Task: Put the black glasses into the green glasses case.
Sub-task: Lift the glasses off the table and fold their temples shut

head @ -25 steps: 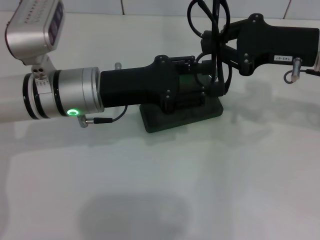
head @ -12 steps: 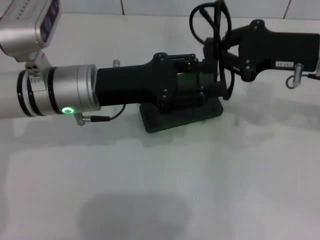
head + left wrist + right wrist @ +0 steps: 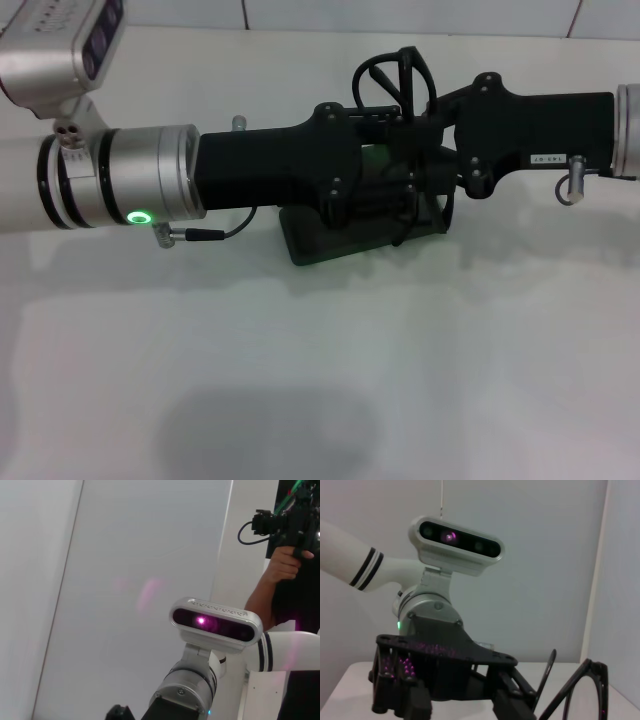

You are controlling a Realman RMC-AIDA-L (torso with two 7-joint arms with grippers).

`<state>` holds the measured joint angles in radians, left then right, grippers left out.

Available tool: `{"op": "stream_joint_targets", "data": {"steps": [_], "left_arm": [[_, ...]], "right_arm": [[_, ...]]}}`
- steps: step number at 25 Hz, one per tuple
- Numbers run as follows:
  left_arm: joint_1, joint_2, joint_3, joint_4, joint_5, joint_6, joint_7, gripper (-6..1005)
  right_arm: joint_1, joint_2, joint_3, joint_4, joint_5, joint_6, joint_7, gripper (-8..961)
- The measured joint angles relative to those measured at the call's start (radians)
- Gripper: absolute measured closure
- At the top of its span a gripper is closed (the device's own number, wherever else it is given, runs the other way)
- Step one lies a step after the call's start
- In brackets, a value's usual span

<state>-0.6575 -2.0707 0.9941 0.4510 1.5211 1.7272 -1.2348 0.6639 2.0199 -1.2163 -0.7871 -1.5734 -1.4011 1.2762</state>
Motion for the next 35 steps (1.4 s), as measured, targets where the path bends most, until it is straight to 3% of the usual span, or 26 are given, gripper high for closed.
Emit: {"op": "stream_joint_targets", "data": {"steps": [17,26,31,35], "left_arm": [[0.001,-0.003,-0.008,0.0,0.0,-0.035,0.004,440],[0.026,0.013,-0.028,0.005,-0.02,0.001,0.008,440],[0.106,0.008,-0.183,0.023,-0.022,-0.021,0.036,440],[0.149,-0.002,-0.356,0.014,-0.022,-0.055,0.039,439]], "right_arm": [[0.0,-0.008,0.006,-0.004,0.002,-0.025,-0.003,845],[-0.023,-0.007,0.061,-0.003,-0.002,0.019,-0.045,845],[-0.031,0.0,0.036,-0.061,-0.092,0.04,-0.09,845],[-0.079,0.004,-0.13,-0.227,-0.183,0.185,-0.062,845]]}}
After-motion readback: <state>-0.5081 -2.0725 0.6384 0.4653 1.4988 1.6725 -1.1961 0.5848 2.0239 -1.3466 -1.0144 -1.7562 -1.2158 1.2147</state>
